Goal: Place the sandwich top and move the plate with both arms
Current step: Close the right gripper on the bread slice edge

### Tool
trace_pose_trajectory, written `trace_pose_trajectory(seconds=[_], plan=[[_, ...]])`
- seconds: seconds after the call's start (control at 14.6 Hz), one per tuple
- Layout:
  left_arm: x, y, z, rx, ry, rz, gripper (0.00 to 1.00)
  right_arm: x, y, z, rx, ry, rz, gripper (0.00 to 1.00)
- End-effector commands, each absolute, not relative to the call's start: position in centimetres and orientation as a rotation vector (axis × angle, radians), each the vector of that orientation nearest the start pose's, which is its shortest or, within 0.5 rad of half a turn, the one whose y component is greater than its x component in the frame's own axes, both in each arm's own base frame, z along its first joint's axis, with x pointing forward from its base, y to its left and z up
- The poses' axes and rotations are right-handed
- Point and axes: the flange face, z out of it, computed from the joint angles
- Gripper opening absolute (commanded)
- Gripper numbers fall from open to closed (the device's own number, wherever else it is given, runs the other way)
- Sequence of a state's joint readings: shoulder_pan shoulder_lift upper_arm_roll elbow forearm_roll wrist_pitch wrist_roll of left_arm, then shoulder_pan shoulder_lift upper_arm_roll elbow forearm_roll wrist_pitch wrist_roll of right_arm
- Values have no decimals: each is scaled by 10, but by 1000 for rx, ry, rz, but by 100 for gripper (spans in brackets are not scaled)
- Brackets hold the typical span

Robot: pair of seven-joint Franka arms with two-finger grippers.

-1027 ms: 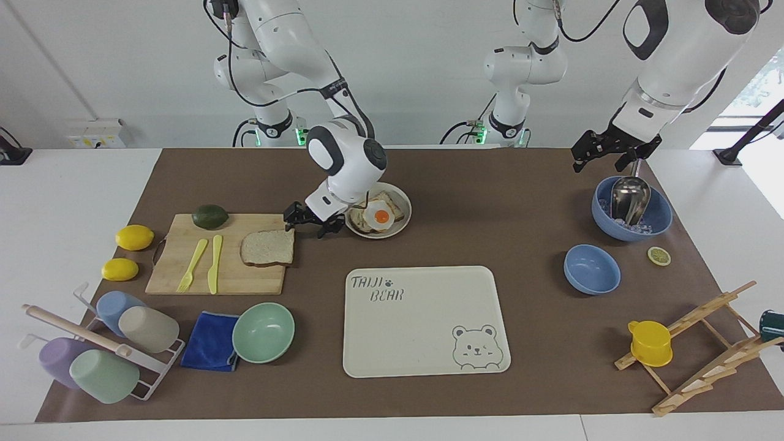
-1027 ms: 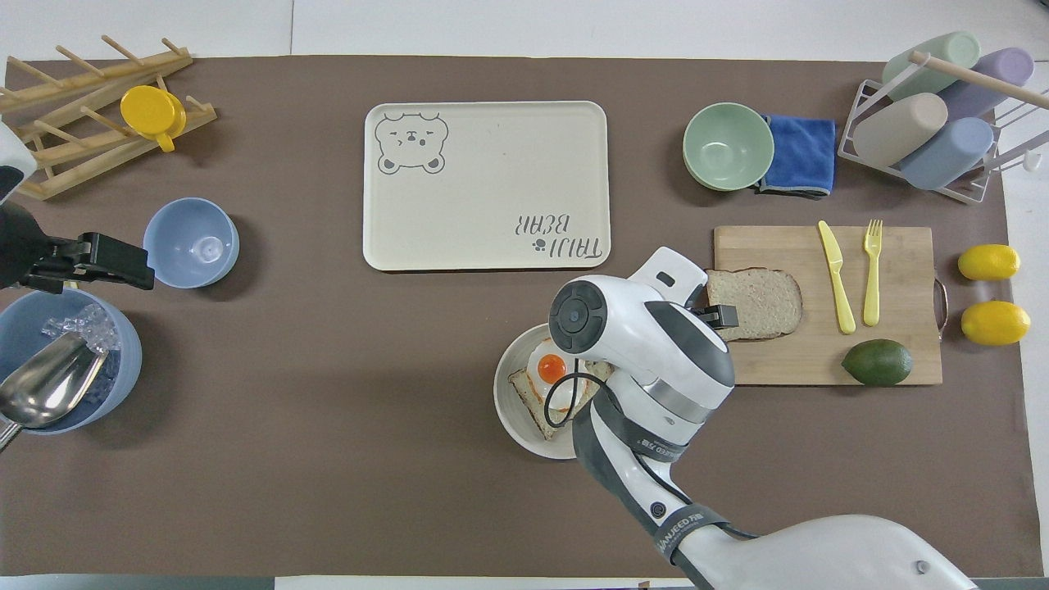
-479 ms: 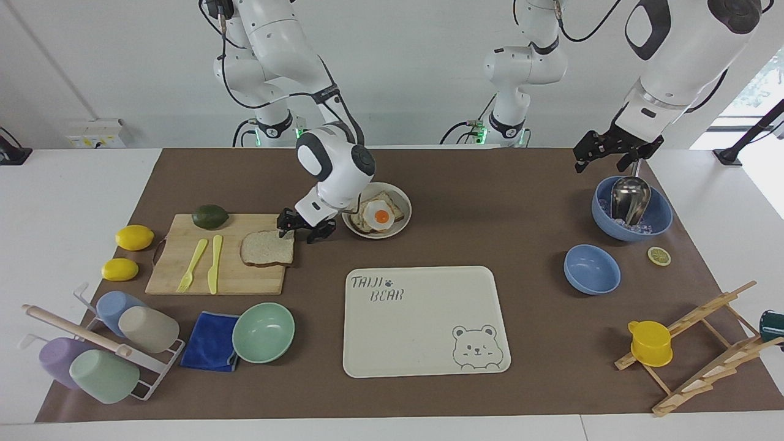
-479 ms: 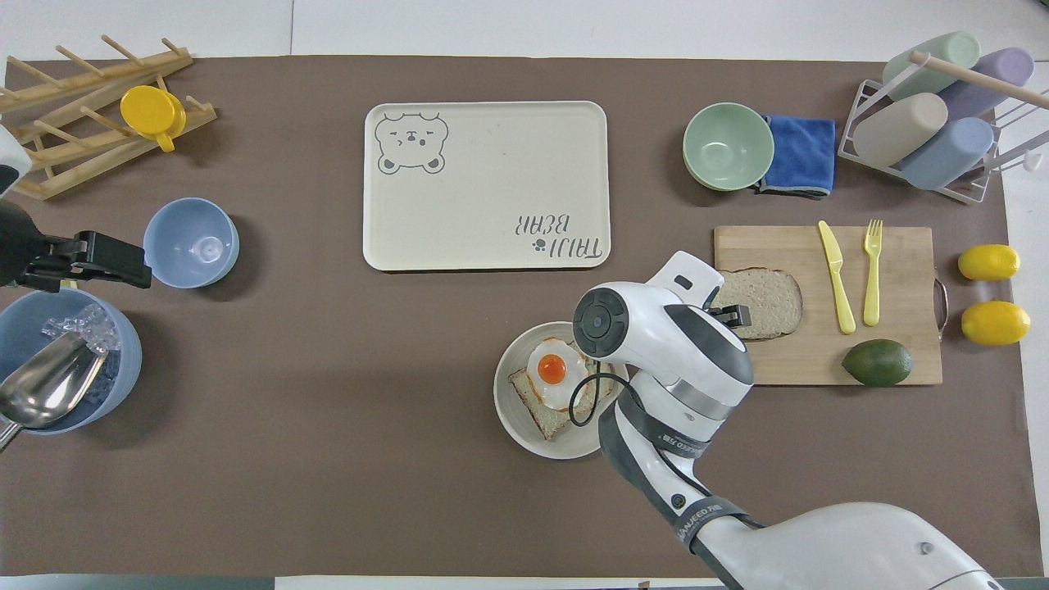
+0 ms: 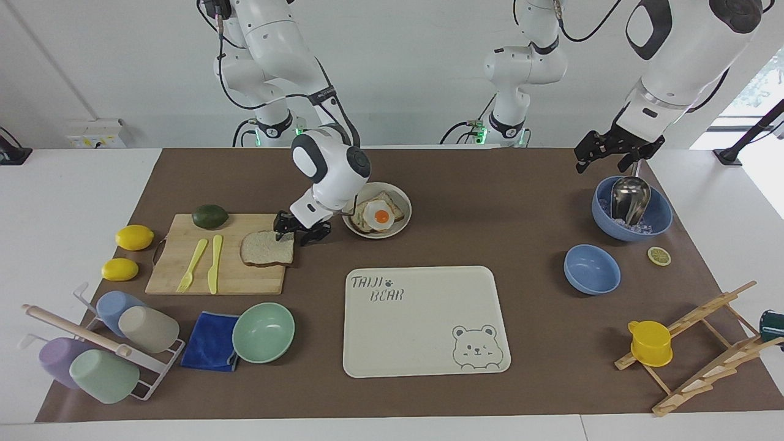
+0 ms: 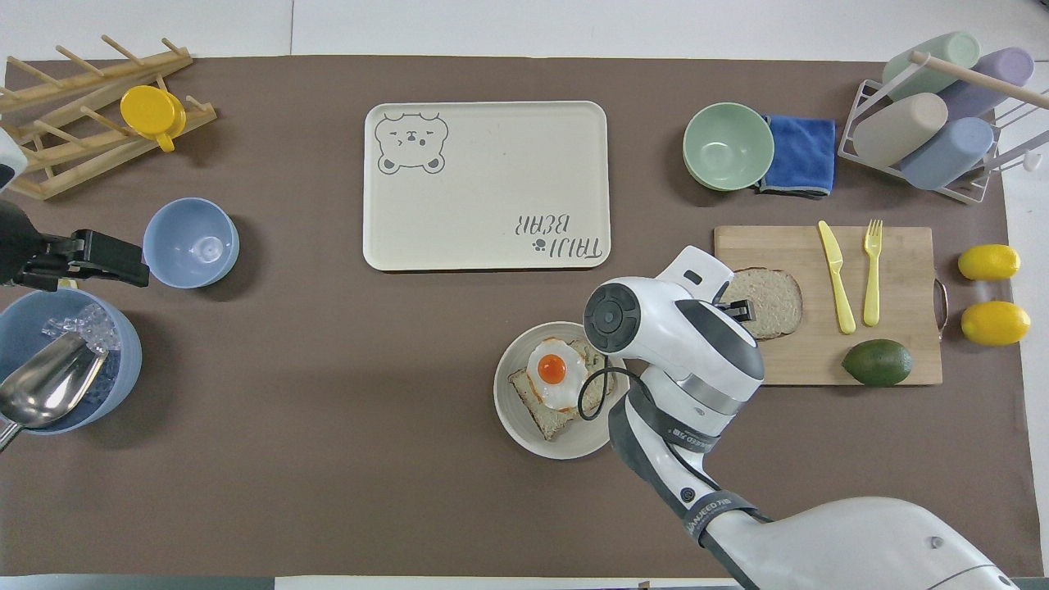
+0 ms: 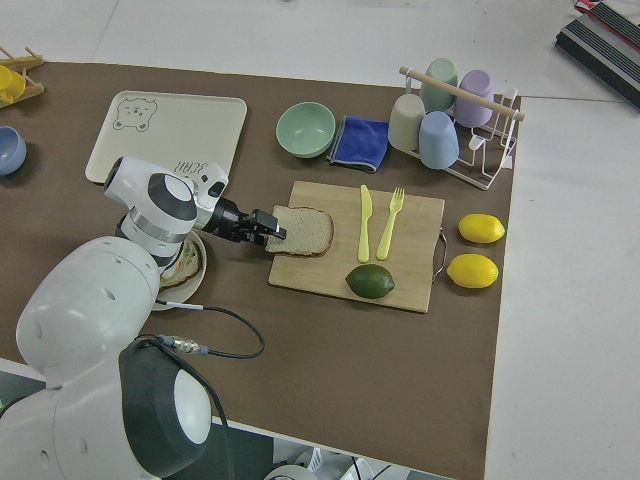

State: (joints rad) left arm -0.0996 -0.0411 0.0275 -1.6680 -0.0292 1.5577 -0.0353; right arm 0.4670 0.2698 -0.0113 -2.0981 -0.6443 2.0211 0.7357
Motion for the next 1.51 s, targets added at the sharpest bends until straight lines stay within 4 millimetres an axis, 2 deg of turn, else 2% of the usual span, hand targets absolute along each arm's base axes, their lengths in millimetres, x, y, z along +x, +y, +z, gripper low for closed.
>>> trace_pose_trajectory(seconds=[0.0, 0.48, 0.62, 0.82, 0.96, 1.16, 1.23, 1.44], plan=[[538, -41, 602, -3168, 59, 90, 100, 504, 203, 275, 2514, 148, 48, 54], [538, -39, 602, -3169, 55, 88, 100, 505, 199, 274, 2517, 135, 47, 54], [538, -41, 602, -3169, 59, 85, 100, 502, 200, 271, 2518, 136, 47, 50], [538, -41, 602, -3169, 62, 85, 100, 502, 200, 271, 2518, 138, 47, 27], [539, -41, 603, -3169, 62, 83, 100, 504, 201, 274, 2517, 137, 50, 0], [539, -41, 603, -3169, 59, 83, 100, 503, 206, 277, 2507, 148, 48, 0], [539, -41, 602, -3169, 59, 85, 100, 507, 209, 284, 2496, 143, 52, 0], [539, -41, 603, -3169, 62, 83, 100, 515, 225, 332, 2405, 173, 10, 0]])
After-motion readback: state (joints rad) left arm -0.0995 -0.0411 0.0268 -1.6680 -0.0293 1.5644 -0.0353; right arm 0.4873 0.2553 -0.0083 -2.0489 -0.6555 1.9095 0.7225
